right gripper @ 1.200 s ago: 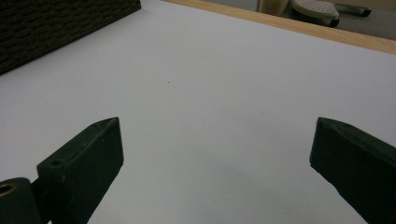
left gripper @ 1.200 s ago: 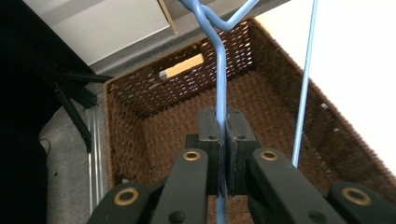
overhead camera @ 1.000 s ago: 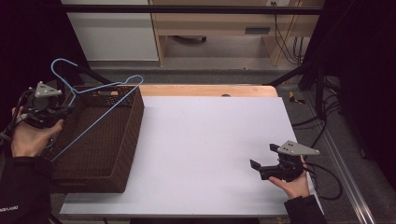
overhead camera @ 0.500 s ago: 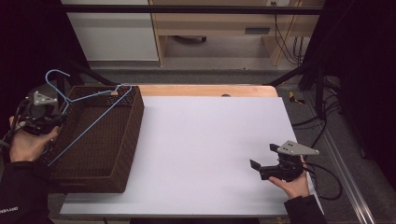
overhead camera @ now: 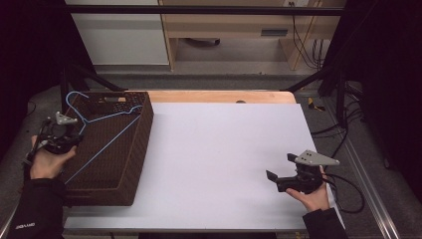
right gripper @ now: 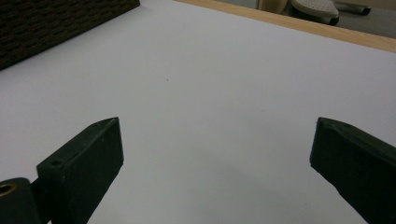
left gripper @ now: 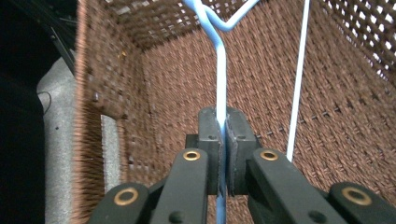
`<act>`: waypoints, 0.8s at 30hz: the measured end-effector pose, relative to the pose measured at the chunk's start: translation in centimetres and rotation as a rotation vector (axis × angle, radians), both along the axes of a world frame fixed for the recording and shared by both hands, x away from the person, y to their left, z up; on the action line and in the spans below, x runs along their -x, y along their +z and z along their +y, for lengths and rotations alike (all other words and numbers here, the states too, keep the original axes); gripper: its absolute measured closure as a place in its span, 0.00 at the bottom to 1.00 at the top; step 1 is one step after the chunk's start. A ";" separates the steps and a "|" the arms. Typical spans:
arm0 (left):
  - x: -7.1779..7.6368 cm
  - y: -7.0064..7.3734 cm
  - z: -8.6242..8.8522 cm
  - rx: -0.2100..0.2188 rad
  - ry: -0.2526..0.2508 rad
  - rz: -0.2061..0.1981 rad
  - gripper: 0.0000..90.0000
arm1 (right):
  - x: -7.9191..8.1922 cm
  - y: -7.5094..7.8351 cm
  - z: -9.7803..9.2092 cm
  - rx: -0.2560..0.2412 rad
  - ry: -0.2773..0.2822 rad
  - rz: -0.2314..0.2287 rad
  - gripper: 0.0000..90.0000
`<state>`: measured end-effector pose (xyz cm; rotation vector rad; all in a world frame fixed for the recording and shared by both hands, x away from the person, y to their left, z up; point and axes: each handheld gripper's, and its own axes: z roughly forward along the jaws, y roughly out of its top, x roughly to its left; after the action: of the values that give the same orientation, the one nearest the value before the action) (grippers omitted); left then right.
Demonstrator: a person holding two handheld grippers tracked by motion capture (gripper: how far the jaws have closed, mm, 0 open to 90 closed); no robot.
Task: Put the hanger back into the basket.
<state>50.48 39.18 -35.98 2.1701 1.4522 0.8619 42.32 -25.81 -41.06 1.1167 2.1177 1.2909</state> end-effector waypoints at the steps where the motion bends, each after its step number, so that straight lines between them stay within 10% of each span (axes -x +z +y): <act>1: -0.1 -0.3 -0.1 -0.002 0.000 0.006 0.97 | 0.0 0.0 0.0 -0.001 -0.001 0.001 0.04; 12: -0.4 -2.0 -0.9 0.029 0.005 0.033 0.89 | 0.0 0.0 0.0 -0.001 0.000 0.004 0.04; 24: 4.3 1.9 -2.1 0.243 -0.084 -0.178 0.54 | 0.1 0.1 -0.1 -0.015 -0.004 -0.002 0.04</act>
<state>46.18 37.03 -34.10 1.9102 1.2961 0.7822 42.26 -25.91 -40.97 1.1253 2.1064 1.3076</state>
